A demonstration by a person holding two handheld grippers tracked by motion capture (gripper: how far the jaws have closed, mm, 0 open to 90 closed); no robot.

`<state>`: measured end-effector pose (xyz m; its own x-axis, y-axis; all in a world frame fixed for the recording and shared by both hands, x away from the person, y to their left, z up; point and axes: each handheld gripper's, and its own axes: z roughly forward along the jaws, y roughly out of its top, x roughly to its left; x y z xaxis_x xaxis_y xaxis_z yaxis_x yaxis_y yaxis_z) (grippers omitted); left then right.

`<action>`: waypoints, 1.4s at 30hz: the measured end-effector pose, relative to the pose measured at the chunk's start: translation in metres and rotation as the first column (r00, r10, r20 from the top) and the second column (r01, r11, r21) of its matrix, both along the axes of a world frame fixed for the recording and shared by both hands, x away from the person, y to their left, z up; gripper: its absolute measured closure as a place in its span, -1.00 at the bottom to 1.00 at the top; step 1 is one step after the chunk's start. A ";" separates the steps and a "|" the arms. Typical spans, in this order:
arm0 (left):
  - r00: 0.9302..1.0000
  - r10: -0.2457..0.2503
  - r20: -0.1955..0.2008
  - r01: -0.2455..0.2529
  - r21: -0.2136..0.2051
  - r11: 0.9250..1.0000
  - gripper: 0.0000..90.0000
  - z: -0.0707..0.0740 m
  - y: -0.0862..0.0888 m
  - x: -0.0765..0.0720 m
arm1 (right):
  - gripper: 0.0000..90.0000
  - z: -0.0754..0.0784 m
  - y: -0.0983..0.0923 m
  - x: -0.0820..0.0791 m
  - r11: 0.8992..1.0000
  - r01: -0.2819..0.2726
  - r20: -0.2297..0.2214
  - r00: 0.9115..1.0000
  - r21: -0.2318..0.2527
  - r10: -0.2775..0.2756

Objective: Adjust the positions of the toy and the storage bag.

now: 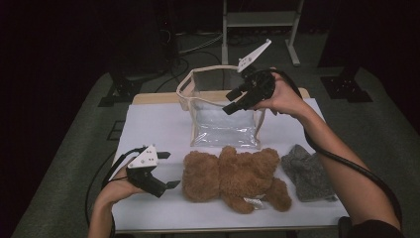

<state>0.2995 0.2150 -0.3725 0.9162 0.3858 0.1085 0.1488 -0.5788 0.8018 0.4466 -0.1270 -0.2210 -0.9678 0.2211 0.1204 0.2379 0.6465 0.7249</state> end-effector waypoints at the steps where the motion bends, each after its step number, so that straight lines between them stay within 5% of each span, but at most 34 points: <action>1: 1.000 -0.002 0.000 0.002 0.002 1.000 -0.87 0.000 0.000 0.000 | -0.21 0.000 0.001 0.001 1.000 0.002 -0.005 1.000 -0.005 -0.002; 15: 1.000 -0.007 -0.009 0.007 0.006 1.000 -0.87 -0.002 0.003 -0.002 | -0.20 -0.006 0.013 0.022 0.999 0.010 -0.020 1.000 -0.054 -0.011; 30: 1.000 0.005 -0.022 -0.005 0.015 1.000 -0.93 -0.004 0.005 -0.004 | -0.03 -0.034 0.015 0.045 0.991 0.039 -0.052 0.998 -0.126 -0.046; 35: 1.000 -0.001 -0.024 0.002 0.017 1.000 -0.93 -0.004 0.005 -0.004 | 0.19 -0.041 0.012 0.048 0.986 0.054 -0.048 0.997 -0.156 -0.063; 42: 1.000 -0.004 -0.025 0.004 0.021 1.000 -0.93 -0.004 0.004 -0.005 | 0.78 -0.046 0.009 0.043 0.980 0.058 -0.045 0.997 -0.192 -0.068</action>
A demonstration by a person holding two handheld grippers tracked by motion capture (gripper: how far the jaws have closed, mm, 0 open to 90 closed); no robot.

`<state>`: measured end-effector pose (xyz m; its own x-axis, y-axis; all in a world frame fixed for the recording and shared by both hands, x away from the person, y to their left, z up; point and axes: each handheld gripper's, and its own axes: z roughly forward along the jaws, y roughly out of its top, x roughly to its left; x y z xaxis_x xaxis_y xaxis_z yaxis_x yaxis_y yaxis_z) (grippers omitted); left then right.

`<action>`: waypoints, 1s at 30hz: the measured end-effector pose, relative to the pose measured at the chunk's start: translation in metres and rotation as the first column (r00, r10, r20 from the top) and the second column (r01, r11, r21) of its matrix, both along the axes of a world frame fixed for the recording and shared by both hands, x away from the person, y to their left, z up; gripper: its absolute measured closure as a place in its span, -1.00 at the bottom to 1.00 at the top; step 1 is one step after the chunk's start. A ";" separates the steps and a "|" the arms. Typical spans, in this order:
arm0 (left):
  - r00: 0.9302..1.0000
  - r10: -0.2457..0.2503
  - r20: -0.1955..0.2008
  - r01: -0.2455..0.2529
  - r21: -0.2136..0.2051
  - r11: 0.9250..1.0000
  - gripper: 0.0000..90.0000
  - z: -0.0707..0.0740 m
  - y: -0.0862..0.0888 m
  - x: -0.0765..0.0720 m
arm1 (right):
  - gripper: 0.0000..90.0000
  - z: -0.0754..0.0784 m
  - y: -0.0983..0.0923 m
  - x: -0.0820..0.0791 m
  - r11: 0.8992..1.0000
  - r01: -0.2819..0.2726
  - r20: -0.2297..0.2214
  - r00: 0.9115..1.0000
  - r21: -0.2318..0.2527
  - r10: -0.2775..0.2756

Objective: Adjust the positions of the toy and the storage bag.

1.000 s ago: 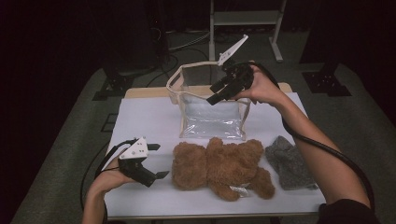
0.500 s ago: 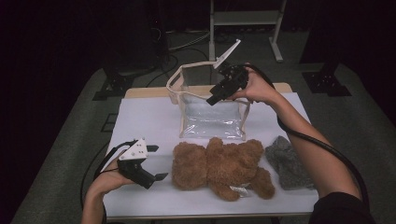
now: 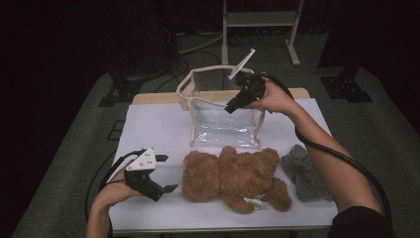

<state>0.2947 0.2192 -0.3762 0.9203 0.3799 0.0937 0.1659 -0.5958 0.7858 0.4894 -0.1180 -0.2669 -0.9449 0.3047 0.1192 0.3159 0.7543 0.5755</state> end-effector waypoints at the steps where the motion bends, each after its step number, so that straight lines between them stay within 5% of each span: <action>1: 1.000 -0.002 -0.001 0.002 0.000 1.000 -0.93 0.000 0.000 0.000 | 0.82 -0.001 0.000 -0.001 1.000 0.002 0.006 1.000 -0.006 -0.002; 9: 1.000 -0.007 -0.001 0.007 0.003 1.000 -0.93 -0.001 -0.002 0.000 | 0.93 -0.002 0.000 -0.012 1.000 -0.012 0.043 0.999 -0.008 0.013; 30: 1.000 -0.015 -0.005 0.015 0.002 1.000 -0.93 -0.001 -0.002 -0.001 | 0.93 0.000 -0.007 -0.053 0.998 -0.056 0.018 0.998 0.019 0.056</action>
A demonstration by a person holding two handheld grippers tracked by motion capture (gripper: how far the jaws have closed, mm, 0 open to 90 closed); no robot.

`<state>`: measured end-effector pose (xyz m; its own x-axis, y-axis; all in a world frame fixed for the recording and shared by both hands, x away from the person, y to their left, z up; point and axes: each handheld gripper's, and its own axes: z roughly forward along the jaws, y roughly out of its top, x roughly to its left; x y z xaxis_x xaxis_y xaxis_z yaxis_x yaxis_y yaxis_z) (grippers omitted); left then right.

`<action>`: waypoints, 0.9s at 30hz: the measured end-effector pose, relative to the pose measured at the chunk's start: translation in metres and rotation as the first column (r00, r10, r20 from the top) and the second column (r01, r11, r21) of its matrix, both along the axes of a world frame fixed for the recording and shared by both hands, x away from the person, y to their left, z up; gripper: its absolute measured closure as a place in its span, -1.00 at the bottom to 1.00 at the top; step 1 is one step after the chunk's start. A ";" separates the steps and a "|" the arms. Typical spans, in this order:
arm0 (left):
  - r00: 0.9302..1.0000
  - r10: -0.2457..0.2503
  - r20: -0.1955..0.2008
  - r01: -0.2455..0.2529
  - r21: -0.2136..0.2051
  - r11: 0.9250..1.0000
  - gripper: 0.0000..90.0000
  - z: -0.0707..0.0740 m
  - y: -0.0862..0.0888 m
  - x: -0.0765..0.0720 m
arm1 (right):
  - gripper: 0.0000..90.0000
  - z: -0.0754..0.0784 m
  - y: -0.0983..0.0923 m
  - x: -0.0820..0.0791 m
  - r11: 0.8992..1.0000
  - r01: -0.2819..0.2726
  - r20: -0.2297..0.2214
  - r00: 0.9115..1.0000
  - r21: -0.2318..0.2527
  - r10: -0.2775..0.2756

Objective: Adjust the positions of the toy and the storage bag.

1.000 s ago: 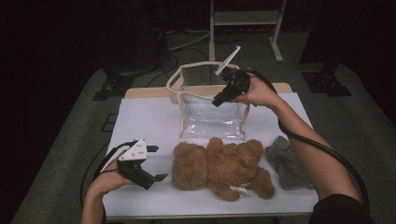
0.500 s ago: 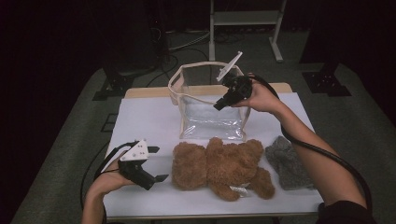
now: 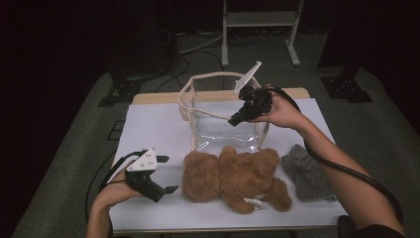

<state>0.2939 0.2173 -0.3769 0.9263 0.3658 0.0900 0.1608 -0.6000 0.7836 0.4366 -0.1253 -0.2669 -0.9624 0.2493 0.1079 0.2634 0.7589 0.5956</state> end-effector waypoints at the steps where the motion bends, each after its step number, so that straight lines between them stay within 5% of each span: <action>1: 1.000 -0.001 0.000 0.001 -0.002 1.000 -0.93 0.000 0.000 0.000 | 0.93 0.000 -0.001 -0.001 1.000 0.000 -0.002 1.000 0.003 0.000; 16: 1.000 -0.008 -0.002 0.008 0.001 1.000 -0.93 -0.001 0.000 0.000 | 0.91 -0.005 -0.007 -0.004 0.999 0.011 -0.024 1.000 0.035 -0.010; 27: 1.000 -0.007 -0.005 0.007 0.002 1.000 -0.93 -0.003 0.000 0.001 | 0.06 0.018 -0.022 -0.009 0.989 0.040 0.003 0.999 0.145 -0.041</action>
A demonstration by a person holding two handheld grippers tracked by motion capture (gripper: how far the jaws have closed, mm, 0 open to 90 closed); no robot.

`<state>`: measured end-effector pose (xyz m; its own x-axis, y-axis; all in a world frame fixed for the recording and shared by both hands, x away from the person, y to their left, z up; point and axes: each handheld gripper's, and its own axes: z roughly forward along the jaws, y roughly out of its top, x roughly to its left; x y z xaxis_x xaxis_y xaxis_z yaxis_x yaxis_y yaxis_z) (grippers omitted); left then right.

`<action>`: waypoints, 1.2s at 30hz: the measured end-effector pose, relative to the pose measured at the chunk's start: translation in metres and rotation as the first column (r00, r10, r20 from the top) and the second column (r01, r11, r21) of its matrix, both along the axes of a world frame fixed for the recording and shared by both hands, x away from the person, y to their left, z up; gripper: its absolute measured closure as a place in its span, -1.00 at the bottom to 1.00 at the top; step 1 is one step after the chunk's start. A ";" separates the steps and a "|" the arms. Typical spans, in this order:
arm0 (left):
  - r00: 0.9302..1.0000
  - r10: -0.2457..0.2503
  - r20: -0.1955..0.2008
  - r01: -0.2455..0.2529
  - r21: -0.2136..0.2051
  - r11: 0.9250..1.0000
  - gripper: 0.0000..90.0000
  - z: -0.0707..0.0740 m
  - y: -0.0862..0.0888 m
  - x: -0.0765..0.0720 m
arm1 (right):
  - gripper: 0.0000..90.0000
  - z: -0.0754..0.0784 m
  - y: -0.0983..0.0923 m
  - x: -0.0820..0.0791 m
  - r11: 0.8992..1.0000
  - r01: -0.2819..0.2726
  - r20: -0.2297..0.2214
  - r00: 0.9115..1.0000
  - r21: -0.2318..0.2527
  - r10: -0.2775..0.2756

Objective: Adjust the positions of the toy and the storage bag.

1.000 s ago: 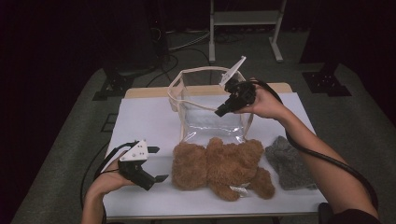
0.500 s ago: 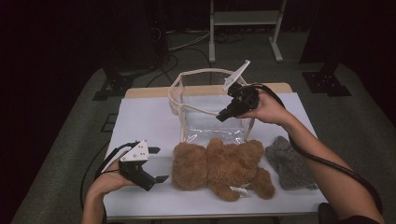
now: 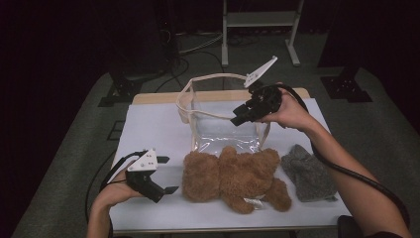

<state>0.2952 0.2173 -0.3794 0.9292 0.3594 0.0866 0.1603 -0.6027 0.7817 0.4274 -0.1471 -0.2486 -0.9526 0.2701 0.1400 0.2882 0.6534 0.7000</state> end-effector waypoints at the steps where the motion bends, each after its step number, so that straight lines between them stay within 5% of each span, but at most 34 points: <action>1: 1.000 -0.001 0.000 0.001 0.000 1.000 -0.93 0.000 0.000 0.000 | 0.02 0.003 -0.001 -0.002 1.000 0.001 -0.001 1.000 0.010 -0.001; 16: 1.000 0.007 -0.007 -0.007 -0.001 1.000 -0.93 -0.002 0.000 0.000 | -0.25 0.027 -0.016 -0.040 0.996 -0.043 0.072 0.997 0.072 0.038; 36: 1.000 0.020 -0.011 -0.020 0.000 1.000 -0.93 -0.003 0.002 0.001 | -0.40 -0.028 -0.010 -0.080 0.992 -0.116 0.026 0.993 0.054 0.115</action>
